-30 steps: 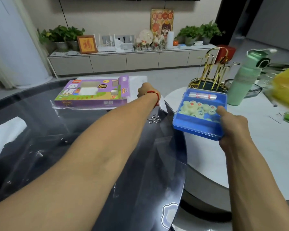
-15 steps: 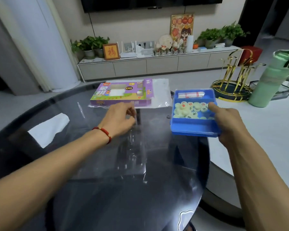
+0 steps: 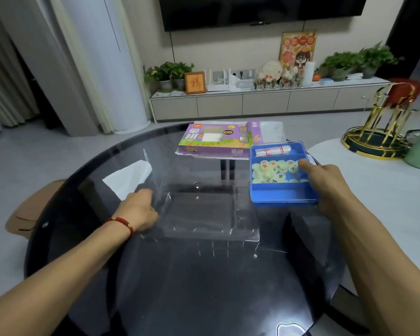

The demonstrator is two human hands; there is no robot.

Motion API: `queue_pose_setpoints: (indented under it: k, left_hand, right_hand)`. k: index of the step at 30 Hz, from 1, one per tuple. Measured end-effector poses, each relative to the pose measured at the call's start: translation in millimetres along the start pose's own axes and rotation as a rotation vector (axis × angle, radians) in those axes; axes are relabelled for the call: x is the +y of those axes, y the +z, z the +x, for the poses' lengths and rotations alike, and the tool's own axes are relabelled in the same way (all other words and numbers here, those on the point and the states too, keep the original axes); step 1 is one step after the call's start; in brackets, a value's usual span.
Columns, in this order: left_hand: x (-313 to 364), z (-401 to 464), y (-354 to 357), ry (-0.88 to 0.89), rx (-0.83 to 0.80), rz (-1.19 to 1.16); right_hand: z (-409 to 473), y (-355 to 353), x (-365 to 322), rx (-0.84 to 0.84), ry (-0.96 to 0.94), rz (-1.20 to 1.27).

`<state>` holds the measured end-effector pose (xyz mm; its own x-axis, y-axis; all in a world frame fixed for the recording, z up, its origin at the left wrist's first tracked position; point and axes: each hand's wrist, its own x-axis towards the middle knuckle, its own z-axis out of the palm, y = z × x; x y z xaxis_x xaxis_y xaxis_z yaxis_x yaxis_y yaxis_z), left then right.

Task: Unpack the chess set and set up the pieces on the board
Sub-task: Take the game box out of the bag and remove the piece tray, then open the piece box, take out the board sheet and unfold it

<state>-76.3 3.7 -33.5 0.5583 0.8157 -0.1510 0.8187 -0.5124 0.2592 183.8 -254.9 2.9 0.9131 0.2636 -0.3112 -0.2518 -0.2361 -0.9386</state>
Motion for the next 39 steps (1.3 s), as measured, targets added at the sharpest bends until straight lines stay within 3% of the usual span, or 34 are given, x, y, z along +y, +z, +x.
queue_pose_setpoints:
  k: [4,11,17,22,26,29,31,34,39]
  left_hand:
    - [13.2,26.1,-31.3,0.075,0.160,-0.057]
    - [69.7,100.4,-104.1,0.059,0.230,-0.322]
    - [109.7,204.8,-74.0,-0.070,0.236,-0.518]
    - [139.0,221.8,-55.6,-0.170,0.287,-0.630]
    - [134.7,235.0,-41.0,-0.170,0.237,-0.571]
    - [114.6,224.4,-34.6,-0.136,0.192,-0.570]
    - [97.7,208.9,-32.0,-0.071,0.274,-0.527]
    - [75.7,134.5,-20.9,0.222,0.397,-0.426]
    - [23.3,-4.2,19.6,0.468,0.258,-0.548]
  right_hand:
    - [1.1,-2.3,-4.0,0.022,0.030,0.090]
    - [11.3,-11.1,-6.7,0.040,0.064,0.176]
    - [25.9,-11.1,-4.2,0.034,0.086,0.172]
    - [24.4,-5.6,-1.7,-0.033,0.019,0.059]
    - [22.5,-0.5,-1.0,-0.095,0.000,-0.017]
    - [14.6,10.7,-1.6,-0.178,-0.003,-0.086]
    - [10.0,23.1,1.6,-0.197,-0.016,-0.164]
    - [-0.2,48.2,11.5,-0.208,-0.076,-0.288]
    - [-36.8,104.4,31.8,-0.325,-0.161,-0.445]
